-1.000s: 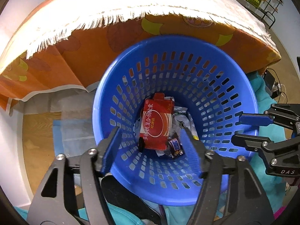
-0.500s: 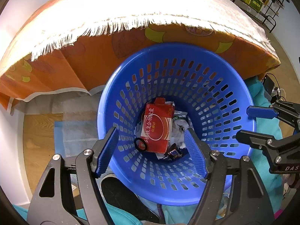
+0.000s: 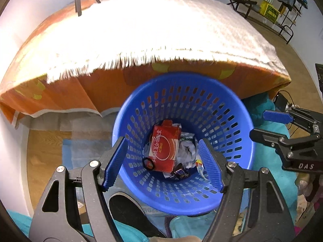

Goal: Collect trash

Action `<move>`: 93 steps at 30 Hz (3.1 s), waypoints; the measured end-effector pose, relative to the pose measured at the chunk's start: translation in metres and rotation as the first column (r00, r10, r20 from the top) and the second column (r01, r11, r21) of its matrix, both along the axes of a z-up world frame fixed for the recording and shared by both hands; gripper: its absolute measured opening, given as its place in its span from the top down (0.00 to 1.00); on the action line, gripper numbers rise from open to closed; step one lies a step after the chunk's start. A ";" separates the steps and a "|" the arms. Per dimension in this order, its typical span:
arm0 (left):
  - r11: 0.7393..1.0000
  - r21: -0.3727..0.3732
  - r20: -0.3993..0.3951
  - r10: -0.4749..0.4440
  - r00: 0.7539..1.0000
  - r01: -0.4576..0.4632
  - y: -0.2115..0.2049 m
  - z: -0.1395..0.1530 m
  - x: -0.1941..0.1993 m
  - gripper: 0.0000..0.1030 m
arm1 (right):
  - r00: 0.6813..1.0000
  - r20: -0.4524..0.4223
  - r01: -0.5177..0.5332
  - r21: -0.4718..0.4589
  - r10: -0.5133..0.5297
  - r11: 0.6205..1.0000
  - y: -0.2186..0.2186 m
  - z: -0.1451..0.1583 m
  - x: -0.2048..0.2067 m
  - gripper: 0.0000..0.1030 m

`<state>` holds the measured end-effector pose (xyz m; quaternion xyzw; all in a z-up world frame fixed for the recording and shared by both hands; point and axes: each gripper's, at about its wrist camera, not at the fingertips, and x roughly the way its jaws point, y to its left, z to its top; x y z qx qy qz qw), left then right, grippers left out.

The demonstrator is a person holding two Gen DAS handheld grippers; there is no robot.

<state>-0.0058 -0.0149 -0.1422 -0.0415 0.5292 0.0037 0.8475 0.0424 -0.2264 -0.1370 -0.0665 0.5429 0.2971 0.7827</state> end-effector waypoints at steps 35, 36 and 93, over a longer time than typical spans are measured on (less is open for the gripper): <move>0.998 0.053 0.346 0.008 0.938 -0.028 -0.015 0.183 0.032 0.02 | 0.962 0.254 0.049 0.185 -0.096 0.981 -0.027 0.154 0.040 0.25; 0.999 0.047 0.347 0.011 0.938 -0.029 -0.015 0.185 0.033 0.02 | 0.962 0.255 0.049 0.187 -0.096 0.981 -0.027 0.155 0.040 0.25; 0.996 0.039 0.306 0.068 0.950 -0.084 -0.013 0.175 0.044 0.01 | 0.969 0.207 0.097 0.187 -0.135 0.978 -0.020 0.145 0.043 0.25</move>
